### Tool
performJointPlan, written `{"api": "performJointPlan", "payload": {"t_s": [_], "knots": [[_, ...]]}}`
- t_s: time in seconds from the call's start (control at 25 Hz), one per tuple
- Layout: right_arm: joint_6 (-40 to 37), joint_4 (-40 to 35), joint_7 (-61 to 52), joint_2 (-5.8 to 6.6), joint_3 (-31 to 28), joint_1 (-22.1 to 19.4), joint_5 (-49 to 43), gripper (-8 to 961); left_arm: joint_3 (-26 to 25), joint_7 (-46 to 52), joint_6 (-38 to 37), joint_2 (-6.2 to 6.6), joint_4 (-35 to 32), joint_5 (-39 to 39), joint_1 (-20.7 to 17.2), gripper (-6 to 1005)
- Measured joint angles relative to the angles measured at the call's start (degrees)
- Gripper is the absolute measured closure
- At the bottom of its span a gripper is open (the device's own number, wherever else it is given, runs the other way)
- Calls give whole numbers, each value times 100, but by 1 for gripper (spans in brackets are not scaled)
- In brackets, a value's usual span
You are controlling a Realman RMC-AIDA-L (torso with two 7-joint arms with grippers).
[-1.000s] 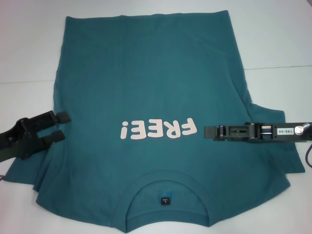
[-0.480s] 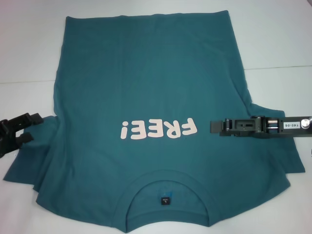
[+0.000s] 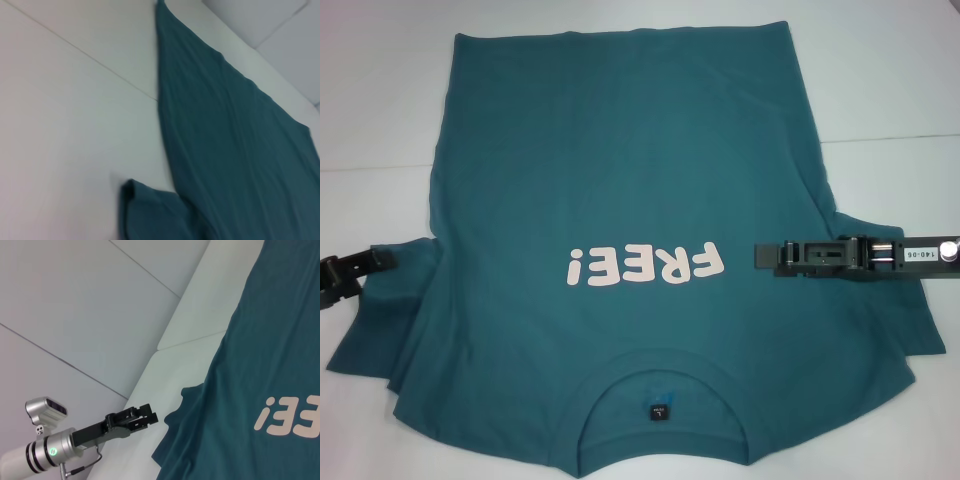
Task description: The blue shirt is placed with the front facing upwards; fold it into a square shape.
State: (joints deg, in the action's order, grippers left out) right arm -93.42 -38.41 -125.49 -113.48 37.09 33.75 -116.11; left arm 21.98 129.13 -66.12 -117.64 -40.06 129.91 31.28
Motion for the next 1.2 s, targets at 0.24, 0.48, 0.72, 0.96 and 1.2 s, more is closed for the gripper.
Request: {"api": "performJointPlan", "payload": {"t_s": [0.24,0.48,0.72,0.96,1.2], "knots": [[0,0,-1,1,0,-37,-7,86,14,-9,339,-32,60,5,-23,298],[-1,-4,4,5,0,-43,-9,86,62,6,620,-28,269,10,17,303],[-1,-5,24,10,12,-47,-9,86,166,-2,846,-13,395,28,69,308],[-1,6,43,10,1,-55,-8,86,226,-4,990,-30,403,42,109,312],[-1,11,52,11,0,-57,-7,85,290,-15,1107,-14,490,66,173,317]]}}
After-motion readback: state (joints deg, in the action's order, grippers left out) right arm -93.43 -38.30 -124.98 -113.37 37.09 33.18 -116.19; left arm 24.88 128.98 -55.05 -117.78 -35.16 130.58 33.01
